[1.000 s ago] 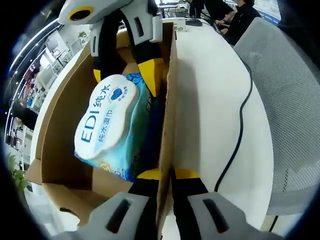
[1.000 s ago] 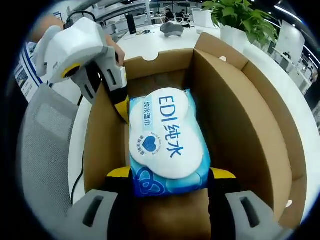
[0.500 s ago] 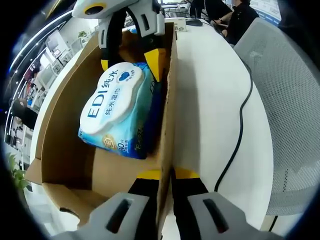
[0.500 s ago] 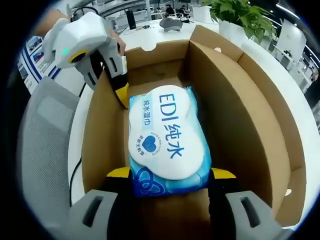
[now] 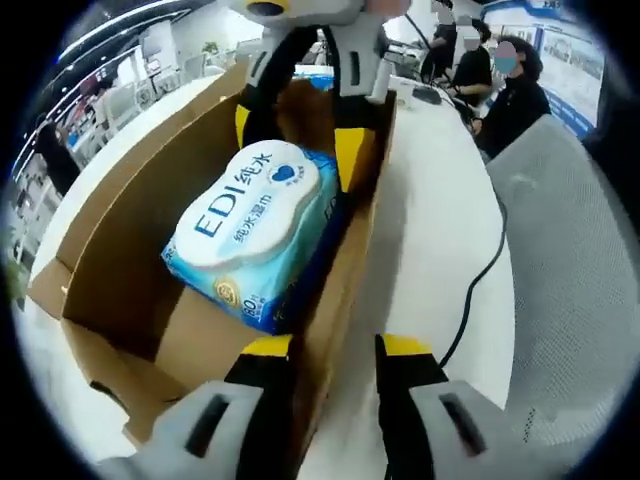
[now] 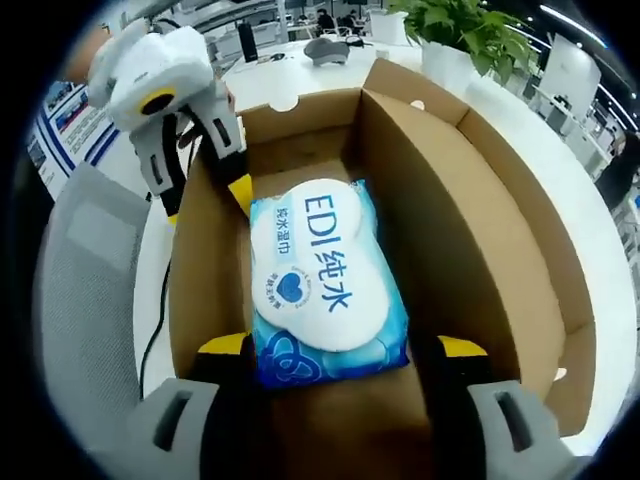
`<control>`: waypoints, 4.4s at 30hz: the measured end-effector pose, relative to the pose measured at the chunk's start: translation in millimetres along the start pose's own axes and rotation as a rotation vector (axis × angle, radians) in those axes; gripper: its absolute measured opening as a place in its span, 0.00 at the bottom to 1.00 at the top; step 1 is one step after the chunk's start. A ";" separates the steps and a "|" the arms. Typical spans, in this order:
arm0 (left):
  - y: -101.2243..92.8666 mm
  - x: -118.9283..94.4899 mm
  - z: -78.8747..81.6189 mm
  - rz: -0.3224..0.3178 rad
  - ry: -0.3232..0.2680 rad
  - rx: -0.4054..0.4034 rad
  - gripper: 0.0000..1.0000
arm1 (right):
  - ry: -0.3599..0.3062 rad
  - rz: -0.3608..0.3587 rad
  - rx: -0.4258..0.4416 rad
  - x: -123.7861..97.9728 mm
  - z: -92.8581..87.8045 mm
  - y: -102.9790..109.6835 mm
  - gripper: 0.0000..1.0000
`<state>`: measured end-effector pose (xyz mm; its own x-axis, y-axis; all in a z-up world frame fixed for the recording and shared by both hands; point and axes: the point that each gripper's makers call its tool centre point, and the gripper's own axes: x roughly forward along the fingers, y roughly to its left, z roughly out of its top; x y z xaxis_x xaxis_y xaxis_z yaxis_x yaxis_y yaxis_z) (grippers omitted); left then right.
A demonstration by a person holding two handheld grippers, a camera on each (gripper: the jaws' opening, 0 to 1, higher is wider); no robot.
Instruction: Operate the shoe box by opening the lid, removing the specified soft item, and placing it in the target area until the item is outside and the box remains undamaged.
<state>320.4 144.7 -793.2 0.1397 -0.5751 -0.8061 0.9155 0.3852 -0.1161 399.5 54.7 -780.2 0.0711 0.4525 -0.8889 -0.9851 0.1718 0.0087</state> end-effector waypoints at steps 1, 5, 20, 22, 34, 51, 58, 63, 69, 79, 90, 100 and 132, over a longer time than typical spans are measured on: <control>-0.3 -3.6 1.6 -0.002 -0.011 -0.013 0.37 | 0.000 0.001 0.003 -2.6 0.0 0.4 0.75; -8.8 -16.6 5.9 -0.032 -0.069 -0.032 0.50 | -0.024 -0.008 0.032 -12.8 3.7 -4.0 0.76; 35.6 -72.1 43.0 0.145 -0.184 0.009 0.65 | -0.124 -0.042 -0.108 -63.3 23.6 9.5 0.70; 45.3 -78.3 49.5 0.208 -0.171 0.068 0.63 | -0.134 -0.042 -0.132 -67.2 25.8 12.6 0.70; 56.4 -47.7 60.4 0.196 -0.145 0.102 0.54 | -0.108 -0.062 -0.115 -56.0 18.1 5.8 0.72; 65.5 -15.4 46.3 0.110 -0.068 0.144 0.67 | -0.140 -0.041 -0.071 -31.7 16.9 -1.9 0.70; 74.6 -10.0 37.4 0.115 -0.046 0.147 0.73 | -0.118 -0.023 -0.077 -14.2 11.0 2.4 0.72; 74.7 -1.3 31.2 0.099 -0.002 0.196 0.72 | -0.099 -0.017 -0.085 -3.9 7.0 2.3 0.73; 75.6 7.4 32.4 0.086 0.016 0.258 0.72 | -0.081 -0.025 -0.101 7.3 -2.3 4.1 0.72; 74.9 17.4 32.3 0.033 0.033 0.299 0.72 | -0.064 -0.016 -0.062 23.9 -6.4 0.9 0.71; 76.1 30.7 26.1 0.014 0.076 0.332 0.75 | -0.038 -0.007 -0.086 36.9 -9.2 3.1 0.73; 77.9 34.6 24.2 -0.023 0.108 0.314 0.77 | -0.016 0.016 -0.082 42.4 -9.9 0.3 0.77; 70.2 31.5 21.9 0.012 0.107 0.306 0.71 | 0.013 0.006 -0.124 41.5 -7.5 5.9 0.70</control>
<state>397.4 137.9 -814.0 0.1252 -0.4861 -0.8649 0.9873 0.1471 0.0602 395.5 67.9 -820.5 0.0640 0.4419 -0.8948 -0.9974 0.0591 -0.0422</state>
